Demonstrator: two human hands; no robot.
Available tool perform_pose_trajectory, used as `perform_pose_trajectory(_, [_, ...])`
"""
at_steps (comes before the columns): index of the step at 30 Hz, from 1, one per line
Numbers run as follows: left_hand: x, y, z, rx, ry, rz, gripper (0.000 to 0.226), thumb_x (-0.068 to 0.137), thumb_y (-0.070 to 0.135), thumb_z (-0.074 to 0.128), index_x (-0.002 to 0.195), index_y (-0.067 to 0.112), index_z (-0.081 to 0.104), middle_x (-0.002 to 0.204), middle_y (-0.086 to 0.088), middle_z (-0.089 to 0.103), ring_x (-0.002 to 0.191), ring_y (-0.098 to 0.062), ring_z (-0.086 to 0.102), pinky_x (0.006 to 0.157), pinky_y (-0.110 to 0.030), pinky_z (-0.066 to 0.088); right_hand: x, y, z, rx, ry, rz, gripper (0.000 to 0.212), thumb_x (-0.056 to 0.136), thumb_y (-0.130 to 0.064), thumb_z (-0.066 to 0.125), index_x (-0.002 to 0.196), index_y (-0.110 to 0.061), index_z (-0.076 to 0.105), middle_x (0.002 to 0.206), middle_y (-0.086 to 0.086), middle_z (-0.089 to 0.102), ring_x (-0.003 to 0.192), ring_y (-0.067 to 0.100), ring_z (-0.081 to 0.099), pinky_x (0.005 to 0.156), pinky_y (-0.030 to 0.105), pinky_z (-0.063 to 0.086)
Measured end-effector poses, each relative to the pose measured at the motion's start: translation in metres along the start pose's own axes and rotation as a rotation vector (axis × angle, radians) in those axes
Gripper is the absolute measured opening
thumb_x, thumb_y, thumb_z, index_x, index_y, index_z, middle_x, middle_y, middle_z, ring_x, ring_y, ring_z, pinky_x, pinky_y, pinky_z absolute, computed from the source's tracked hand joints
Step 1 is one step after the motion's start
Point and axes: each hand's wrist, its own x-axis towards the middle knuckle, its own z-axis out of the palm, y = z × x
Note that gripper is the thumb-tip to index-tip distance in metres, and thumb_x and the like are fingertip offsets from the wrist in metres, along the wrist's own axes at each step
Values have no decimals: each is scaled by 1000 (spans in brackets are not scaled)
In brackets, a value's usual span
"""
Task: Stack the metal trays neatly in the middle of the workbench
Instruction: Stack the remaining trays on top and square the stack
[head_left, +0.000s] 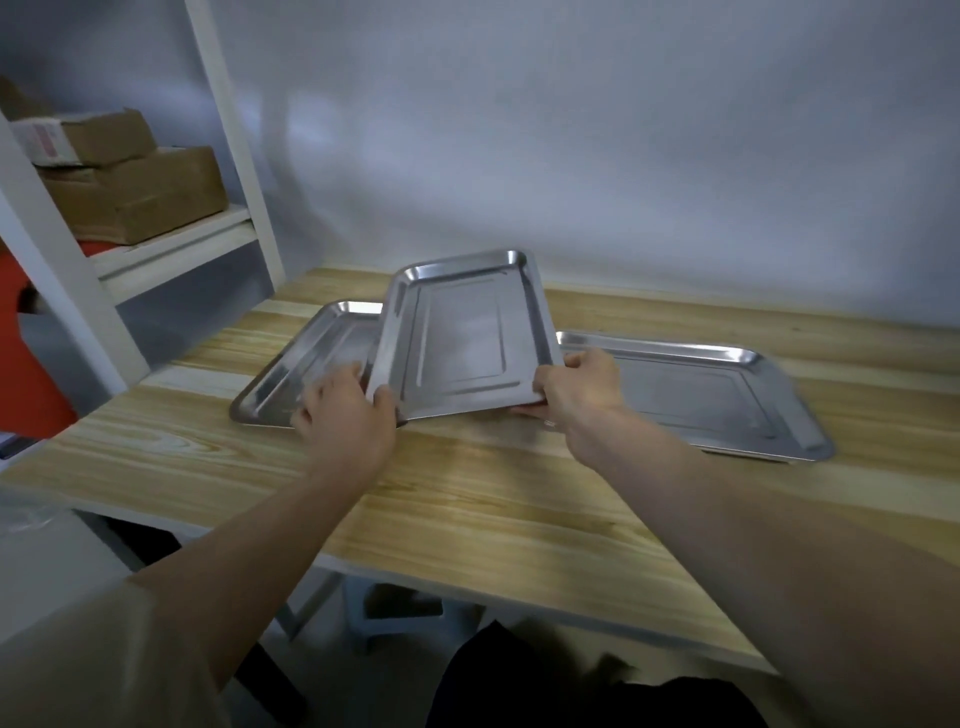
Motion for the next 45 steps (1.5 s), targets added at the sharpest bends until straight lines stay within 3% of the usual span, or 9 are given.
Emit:
perform_pose_trajectory(5, [-8, 33, 14, -210, -129, 44, 13, 94, 13, 48, 102, 10, 59, 90, -11, 68, 85, -28, 67, 81, -48, 55, -3, 0, -41, 121, 66, 52, 21, 85, 12, 56, 98, -4, 49, 98, 16, 57, 68, 34, 70, 54, 39, 61])
perform_pose_trajectory(10, [-20, 73, 26, -373, -260, -6, 29, 98, 13, 46, 125, 9, 54, 105, -10, 67, 88, -21, 66, 73, -33, 55, -10, -4, -83, 170, 114, 42, 17, 87, 10, 57, 95, -4, 49, 98, 13, 55, 66, 30, 68, 46, 27, 58])
perform_pose_trajectory(15, [-34, 111, 40, -468, -426, -82, 21, 97, 12, 46, 103, 0, 63, 86, -10, 62, 70, -17, 60, 70, -35, 60, -12, 0, -130, 198, 184, 28, 16, 88, 6, 59, 99, -2, 51, 97, 14, 57, 65, 31, 69, 45, 26, 57])
perform_pose_trajectory(19, [-45, 133, 57, -501, -511, -168, 22, 97, 19, 50, 79, 13, 62, 87, -10, 65, 75, -21, 61, 68, -31, 50, -11, 4, -165, 156, 239, 27, 15, 88, 2, 62, 98, 0, 52, 95, 15, 61, 53, 27, 69, 58, 38, 62])
perform_pose_trajectory(23, [-57, 148, 71, -521, -552, -187, 25, 97, 24, 50, 89, 7, 67, 84, -12, 64, 72, -24, 57, 67, -33, 45, -15, 7, -192, 110, 251, 12, 17, 88, 0, 63, 99, -2, 50, 86, 15, 60, 40, 21, 65, 44, 30, 55])
perform_pose_trajectory(29, [-69, 164, 87, -543, -565, -224, 20, 97, 20, 50, 88, 10, 64, 88, -12, 65, 76, -24, 59, 72, -39, 49, -19, 11, -215, 38, 295, 15, 15, 88, -3, 62, 94, -7, 49, 87, 16, 62, 52, 22, 61, 41, 27, 48])
perform_pose_trajectory(37, [-78, 163, 100, -563, -594, -276, 16, 95, 20, 48, 89, 14, 62, 105, -14, 70, 100, -34, 65, 96, -51, 50, -19, 15, -216, -539, 459, -333, 39, 84, -20, 65, 121, -13, 53, 119, 4, 56, 113, 25, 53, 95, 46, 48])
perform_pose_trajectory(41, [-87, 166, 104, -690, -581, -348, 26, 96, 10, 44, 120, 7, 53, 111, -11, 64, 105, -31, 62, 97, -48, 51, -26, 12, -200, -764, 338, -450, 38, 84, -33, 64, 119, -20, 57, 127, -2, 56, 128, 21, 41, 108, 40, 31])
perform_pose_trajectory(45, [-96, 174, 102, -844, -689, -399, 21, 97, 0, 41, 112, 11, 52, 108, -14, 65, 101, -31, 64, 92, -47, 54, -37, 12, -180, -789, 53, -487, 41, 80, -48, 67, 114, -27, 63, 114, -14, 59, 119, 14, 47, 107, 39, 31])
